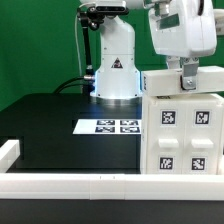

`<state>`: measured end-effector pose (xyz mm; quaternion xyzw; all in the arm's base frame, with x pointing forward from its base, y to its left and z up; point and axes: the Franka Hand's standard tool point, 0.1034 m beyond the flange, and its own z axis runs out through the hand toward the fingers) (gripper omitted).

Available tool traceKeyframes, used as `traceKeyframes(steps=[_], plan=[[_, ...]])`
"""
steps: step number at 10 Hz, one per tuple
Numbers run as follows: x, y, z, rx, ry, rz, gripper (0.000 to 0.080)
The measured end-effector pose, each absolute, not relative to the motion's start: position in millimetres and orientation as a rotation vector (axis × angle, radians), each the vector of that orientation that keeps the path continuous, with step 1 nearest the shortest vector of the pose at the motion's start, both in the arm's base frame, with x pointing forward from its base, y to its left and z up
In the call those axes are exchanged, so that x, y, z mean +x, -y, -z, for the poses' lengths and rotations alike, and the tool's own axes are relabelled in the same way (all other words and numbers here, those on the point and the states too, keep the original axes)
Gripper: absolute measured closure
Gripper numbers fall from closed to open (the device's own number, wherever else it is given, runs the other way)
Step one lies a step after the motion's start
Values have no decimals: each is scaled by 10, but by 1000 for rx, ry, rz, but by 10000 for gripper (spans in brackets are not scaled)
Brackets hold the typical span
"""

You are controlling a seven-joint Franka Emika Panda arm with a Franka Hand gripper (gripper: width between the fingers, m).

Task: Assemble cabinet

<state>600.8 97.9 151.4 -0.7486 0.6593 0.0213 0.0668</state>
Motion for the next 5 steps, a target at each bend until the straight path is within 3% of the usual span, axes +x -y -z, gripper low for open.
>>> traceKeyframes(steps=[1, 2, 5], plan=[[6006, -984, -1509, -2276, -1966, -63, 221], [5996, -995, -1524, -2317, -1922, -70, 166], [5970, -1099, -1794, -2553, -1606, -108, 152]])
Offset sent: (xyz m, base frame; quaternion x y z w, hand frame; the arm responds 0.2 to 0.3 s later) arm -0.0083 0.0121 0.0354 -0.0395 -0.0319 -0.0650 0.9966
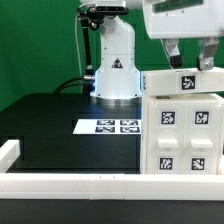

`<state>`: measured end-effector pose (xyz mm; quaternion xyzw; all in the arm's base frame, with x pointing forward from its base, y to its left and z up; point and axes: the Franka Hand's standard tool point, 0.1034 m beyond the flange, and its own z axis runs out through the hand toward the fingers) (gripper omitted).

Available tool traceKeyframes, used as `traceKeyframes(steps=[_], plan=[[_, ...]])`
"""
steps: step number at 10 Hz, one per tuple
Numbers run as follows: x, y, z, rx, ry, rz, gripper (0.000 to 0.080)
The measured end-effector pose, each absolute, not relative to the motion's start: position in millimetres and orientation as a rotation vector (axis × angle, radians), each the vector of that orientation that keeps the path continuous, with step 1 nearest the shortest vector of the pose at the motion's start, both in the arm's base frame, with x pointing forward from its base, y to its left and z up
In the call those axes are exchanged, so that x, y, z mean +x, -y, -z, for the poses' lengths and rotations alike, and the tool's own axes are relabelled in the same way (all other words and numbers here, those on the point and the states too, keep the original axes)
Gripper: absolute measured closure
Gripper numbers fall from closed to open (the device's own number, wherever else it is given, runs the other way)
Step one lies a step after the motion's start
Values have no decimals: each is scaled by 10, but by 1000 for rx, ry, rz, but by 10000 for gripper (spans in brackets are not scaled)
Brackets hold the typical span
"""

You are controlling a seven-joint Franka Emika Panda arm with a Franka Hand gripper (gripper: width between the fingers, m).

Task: Assemble cabinet

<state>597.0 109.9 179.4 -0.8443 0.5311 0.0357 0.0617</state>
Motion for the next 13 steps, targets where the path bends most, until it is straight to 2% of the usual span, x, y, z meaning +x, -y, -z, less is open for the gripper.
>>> traceKeyframes(steps=[4, 8, 13], plan=[[5978, -1128, -1804, -2788, -1126, -86, 150], [5988, -1219, -1884, -3014, -162, -40, 150], [5995, -1194, -1868, -3003, 467, -5, 150]])
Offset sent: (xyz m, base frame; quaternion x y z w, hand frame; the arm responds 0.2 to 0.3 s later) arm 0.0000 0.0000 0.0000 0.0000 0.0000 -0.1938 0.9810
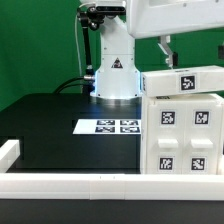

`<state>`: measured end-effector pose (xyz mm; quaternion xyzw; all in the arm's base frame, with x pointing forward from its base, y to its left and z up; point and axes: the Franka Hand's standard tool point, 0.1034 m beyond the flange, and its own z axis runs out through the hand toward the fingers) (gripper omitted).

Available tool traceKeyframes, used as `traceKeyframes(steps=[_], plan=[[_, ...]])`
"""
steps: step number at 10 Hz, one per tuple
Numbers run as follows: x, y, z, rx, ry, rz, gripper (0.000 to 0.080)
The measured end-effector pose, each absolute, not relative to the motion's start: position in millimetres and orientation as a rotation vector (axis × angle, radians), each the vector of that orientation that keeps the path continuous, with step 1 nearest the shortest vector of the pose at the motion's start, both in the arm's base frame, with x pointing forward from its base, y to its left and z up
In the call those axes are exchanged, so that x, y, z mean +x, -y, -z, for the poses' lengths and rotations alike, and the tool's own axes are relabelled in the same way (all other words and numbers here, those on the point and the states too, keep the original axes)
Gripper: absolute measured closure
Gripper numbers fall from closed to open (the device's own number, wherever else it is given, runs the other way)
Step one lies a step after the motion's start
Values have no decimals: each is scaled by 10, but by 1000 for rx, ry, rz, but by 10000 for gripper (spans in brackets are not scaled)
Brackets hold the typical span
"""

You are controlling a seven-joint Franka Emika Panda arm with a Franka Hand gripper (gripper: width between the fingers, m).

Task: Assemble cabinet

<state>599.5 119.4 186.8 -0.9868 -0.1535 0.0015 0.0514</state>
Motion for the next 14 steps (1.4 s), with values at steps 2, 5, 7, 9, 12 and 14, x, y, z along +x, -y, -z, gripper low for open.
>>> traceKeyframes(steps=[2, 5, 7, 9, 12, 14], plan=[[6022, -1227, -1904, -2908, 1057, 18, 150], [6036, -1206, -1916, -2795, 1381, 20, 150], [6037, -1193, -1908, -2722, 1526, 19, 150], [6043, -1137, -1880, -2534, 1864, -2, 150], [6044, -1123, -1850, -2265, 2247, -49, 150], [6033, -1112, -1791, -2164, 2346, -74, 150]])
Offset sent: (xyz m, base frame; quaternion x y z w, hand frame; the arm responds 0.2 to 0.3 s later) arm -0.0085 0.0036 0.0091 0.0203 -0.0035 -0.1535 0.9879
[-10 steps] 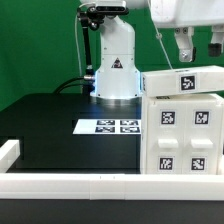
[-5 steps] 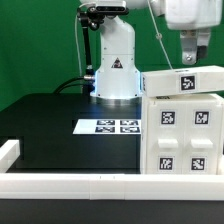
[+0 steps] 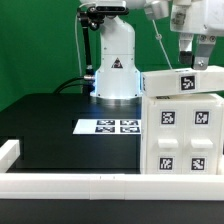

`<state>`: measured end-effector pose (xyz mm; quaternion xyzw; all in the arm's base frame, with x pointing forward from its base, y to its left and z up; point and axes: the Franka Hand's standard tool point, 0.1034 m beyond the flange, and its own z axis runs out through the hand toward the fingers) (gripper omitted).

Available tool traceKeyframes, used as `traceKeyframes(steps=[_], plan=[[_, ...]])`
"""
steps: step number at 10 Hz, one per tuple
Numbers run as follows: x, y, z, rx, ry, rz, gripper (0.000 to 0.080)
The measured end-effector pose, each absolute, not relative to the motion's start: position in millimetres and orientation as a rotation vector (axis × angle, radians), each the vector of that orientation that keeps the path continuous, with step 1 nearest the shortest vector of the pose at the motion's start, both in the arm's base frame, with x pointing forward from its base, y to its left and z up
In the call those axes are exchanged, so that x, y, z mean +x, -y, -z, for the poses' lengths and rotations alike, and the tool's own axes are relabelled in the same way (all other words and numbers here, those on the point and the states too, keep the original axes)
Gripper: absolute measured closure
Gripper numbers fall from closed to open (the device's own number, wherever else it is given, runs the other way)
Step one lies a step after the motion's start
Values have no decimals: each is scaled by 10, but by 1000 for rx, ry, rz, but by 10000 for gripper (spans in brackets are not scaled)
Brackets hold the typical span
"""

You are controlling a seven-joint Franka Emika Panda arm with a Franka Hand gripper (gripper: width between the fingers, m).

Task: Assemble cabinet

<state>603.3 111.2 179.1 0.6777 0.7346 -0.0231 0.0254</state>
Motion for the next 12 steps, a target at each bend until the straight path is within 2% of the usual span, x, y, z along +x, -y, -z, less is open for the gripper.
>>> traceKeyframes(steps=[5, 7, 8, 12], plan=[[6010, -1073, -1589, 2124, -2267, 109, 150], [6004, -1060, -1568, 2161, -2233, 114, 150], [6003, -1060, -1566, 2208, -2185, 113, 247], [6002, -1064, -1563, 2528, -1788, 102, 248]])
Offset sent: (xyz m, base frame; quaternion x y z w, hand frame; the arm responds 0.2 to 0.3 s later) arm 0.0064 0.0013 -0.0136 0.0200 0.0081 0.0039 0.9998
